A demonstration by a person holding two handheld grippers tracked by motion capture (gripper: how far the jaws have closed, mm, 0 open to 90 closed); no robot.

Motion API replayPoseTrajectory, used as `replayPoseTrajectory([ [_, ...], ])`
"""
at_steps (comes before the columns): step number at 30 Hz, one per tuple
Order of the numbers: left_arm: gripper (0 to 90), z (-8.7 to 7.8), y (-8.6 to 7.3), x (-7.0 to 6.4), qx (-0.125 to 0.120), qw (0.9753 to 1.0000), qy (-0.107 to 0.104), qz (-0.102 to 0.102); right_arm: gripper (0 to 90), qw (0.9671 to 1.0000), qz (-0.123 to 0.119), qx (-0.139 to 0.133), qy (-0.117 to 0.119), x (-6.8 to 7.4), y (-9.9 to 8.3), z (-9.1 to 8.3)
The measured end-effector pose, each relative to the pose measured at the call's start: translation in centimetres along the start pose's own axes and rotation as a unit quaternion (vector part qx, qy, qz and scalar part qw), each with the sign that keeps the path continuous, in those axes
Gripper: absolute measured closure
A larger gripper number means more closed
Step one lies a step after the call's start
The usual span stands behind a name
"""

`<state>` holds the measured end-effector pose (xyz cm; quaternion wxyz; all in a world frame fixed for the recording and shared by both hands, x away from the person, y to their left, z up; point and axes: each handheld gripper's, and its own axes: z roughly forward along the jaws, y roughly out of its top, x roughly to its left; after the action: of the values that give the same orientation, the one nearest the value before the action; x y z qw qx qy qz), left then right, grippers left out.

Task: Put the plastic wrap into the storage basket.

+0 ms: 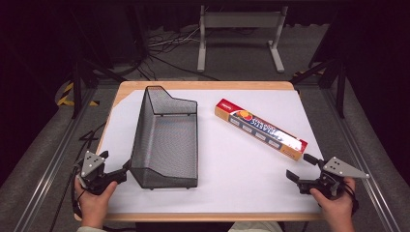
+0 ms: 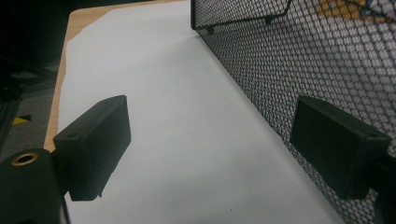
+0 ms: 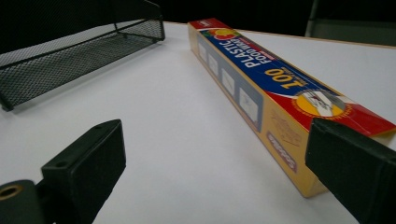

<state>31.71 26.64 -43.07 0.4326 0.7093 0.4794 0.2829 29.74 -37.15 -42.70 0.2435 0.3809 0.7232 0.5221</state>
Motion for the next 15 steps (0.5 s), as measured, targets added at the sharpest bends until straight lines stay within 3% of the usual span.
replayPoseTrajectory([
  [5,13.0,-0.27,-0.11,0.07,0.000,1.0000,-0.006,-0.002,9.3,0.9994,-0.030,0.018,0.001,0.55,-0.04,0.56],
  [15,12.9,-0.30,-0.42,0.39,-0.001,0.9999,-0.011,-0.010,13.6,0.9989,-0.040,0.020,0.010,0.82,0.22,0.71],
])
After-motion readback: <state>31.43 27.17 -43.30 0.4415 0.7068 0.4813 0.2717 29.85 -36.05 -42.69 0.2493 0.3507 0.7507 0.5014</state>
